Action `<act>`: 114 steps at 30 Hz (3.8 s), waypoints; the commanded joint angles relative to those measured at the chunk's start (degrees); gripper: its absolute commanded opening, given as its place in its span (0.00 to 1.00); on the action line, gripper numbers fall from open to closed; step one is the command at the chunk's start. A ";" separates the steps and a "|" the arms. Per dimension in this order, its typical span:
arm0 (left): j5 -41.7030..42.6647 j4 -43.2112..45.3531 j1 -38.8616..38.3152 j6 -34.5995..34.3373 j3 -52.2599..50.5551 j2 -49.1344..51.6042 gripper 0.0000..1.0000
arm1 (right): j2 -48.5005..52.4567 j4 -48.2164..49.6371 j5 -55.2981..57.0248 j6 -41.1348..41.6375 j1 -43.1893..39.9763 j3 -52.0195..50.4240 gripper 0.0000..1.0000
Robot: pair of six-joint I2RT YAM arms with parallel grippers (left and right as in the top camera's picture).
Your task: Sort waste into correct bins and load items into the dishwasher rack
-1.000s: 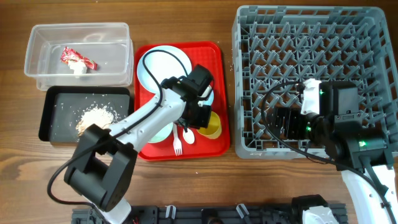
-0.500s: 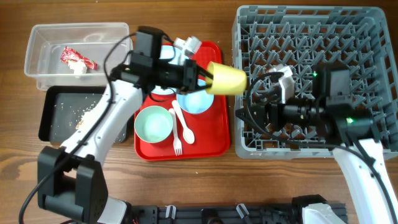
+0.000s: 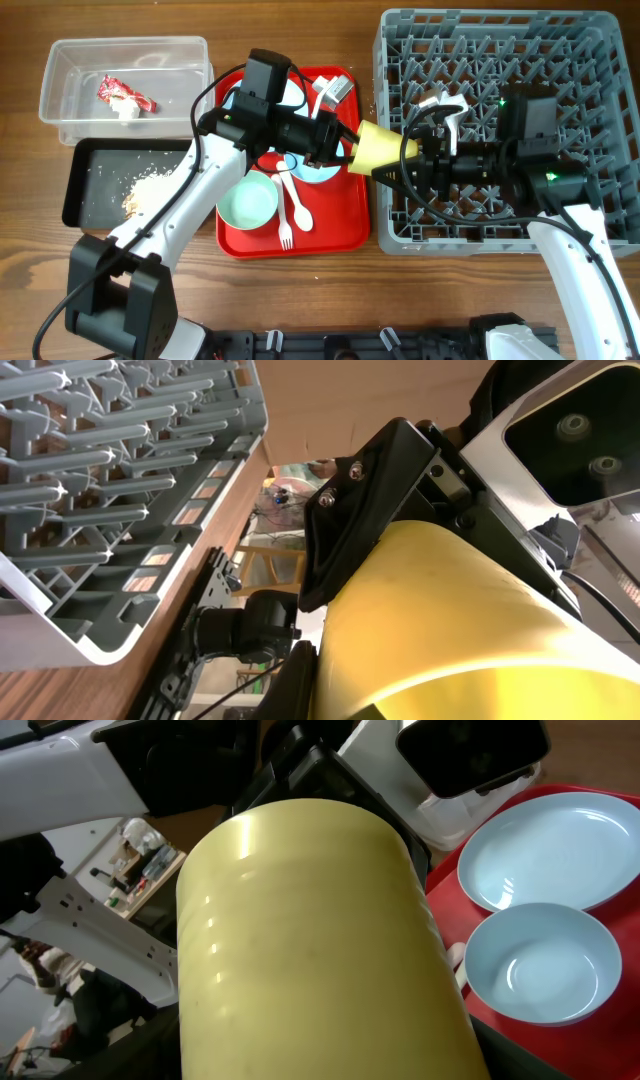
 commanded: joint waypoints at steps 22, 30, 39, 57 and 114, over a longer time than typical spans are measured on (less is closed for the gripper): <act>-38.71 -11.76 0.61 3.41 0.28 -0.35 0.46 | 0.09 -4.90 26.03 -0.44 -0.07 0.70 0.58; -66.40 -26.21 8.98 5.07 0.28 -13.53 0.49 | -0.85 -24.61 55.21 12.04 -0.09 11.45 0.57; -76.08 -33.11 9.29 5.07 0.28 -17.90 0.51 | 4.52 -42.51 66.86 19.85 -6.78 16.87 0.47; -76.08 -33.14 9.29 5.07 0.28 -17.86 0.51 | 31.17 -35.74 66.84 19.23 -7.89 16.76 1.00; -79.65 -44.24 27.34 1.79 0.28 -22.99 0.77 | 14.91 -8.41 79.43 25.42 20.06 19.85 0.04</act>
